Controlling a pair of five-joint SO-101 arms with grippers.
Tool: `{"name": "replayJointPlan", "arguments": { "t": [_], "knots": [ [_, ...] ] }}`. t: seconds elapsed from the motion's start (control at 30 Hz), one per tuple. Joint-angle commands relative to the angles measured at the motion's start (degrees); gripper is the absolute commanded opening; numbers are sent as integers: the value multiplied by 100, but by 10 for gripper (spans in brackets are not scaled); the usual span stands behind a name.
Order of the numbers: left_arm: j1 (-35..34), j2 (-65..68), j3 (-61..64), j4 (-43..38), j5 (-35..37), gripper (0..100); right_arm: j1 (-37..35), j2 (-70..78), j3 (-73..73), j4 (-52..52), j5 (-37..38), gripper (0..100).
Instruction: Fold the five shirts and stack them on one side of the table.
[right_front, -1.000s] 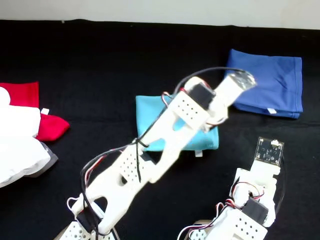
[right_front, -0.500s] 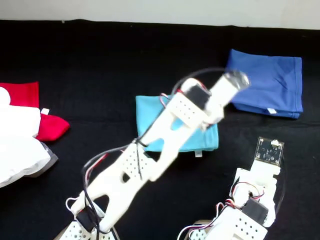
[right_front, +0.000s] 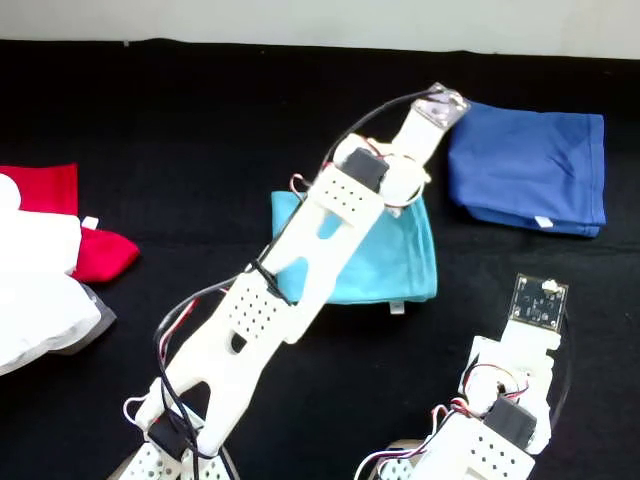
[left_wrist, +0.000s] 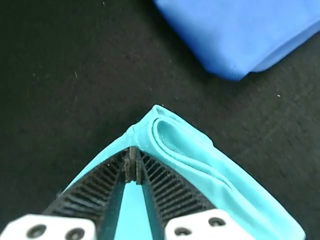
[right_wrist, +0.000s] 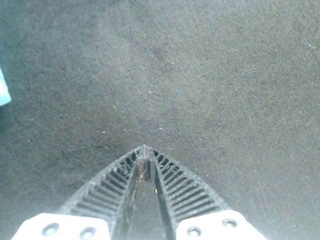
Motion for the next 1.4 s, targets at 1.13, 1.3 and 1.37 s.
{"name": "replayJointPlan", "arguments": {
  "t": [1.13,1.3,1.37],
  "knots": [
    [-1024,-699,-1147,3147,26,10,-163,-75,602,13,18,7],
    [-1499,-664,-708,3138,0,10,-268,-75,646,13,26,7],
    [-1701,-646,-444,2963,0,10,-268,-75,646,13,26,7]
  ]
}}
